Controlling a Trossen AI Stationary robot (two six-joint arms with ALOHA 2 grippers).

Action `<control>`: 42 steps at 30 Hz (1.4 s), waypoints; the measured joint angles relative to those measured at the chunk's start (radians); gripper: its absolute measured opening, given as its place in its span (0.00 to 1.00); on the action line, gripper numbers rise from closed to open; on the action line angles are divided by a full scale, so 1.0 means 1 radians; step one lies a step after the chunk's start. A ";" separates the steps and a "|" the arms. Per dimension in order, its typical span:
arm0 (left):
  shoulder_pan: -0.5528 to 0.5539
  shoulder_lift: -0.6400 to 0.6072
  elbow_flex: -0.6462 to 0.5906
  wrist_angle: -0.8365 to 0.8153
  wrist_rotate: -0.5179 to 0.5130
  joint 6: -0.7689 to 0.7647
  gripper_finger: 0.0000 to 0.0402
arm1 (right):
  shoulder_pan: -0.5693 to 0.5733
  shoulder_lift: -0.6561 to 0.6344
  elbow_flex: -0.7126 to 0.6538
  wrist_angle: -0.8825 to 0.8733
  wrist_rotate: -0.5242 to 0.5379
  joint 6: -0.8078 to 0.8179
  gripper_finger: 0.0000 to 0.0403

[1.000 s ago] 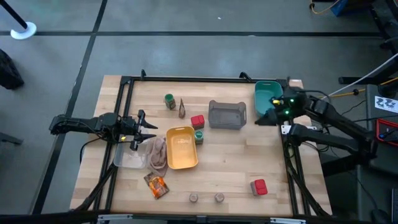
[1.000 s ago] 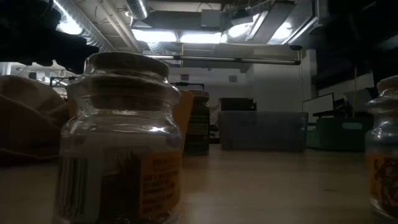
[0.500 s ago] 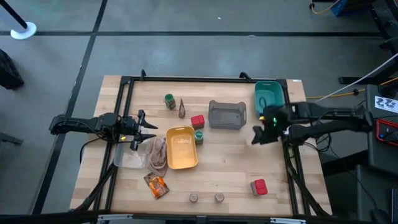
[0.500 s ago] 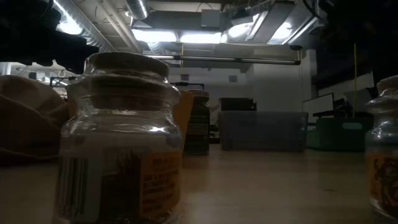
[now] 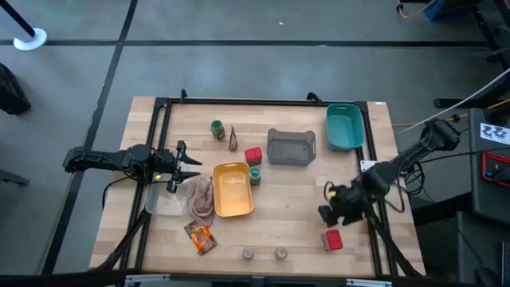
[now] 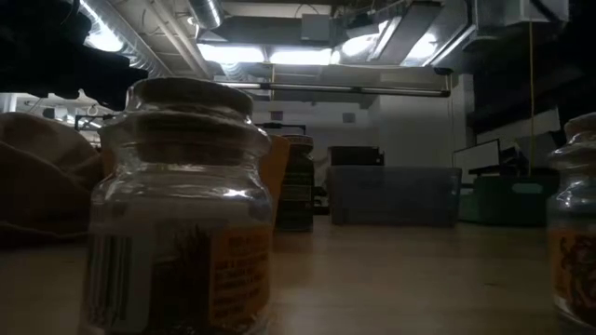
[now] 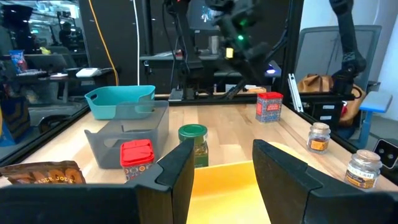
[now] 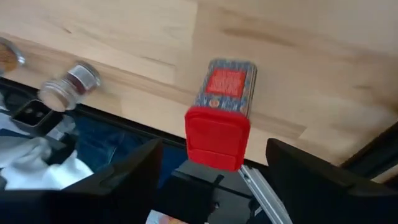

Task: Sort spices by type
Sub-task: Put the bottom red seasoning can into the green bin

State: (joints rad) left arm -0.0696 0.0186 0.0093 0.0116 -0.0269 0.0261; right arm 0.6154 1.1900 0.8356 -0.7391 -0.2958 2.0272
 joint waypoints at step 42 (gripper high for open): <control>0.000 0.000 0.000 0.000 0.000 -0.003 0.37 | 0.131 0.243 0.198 -0.122 0.073 0.182 0.72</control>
State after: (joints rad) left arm -0.0695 0.0186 0.0092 0.0116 -0.0265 0.0231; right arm 0.7467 1.4328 1.0336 -0.8615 -0.2228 2.2087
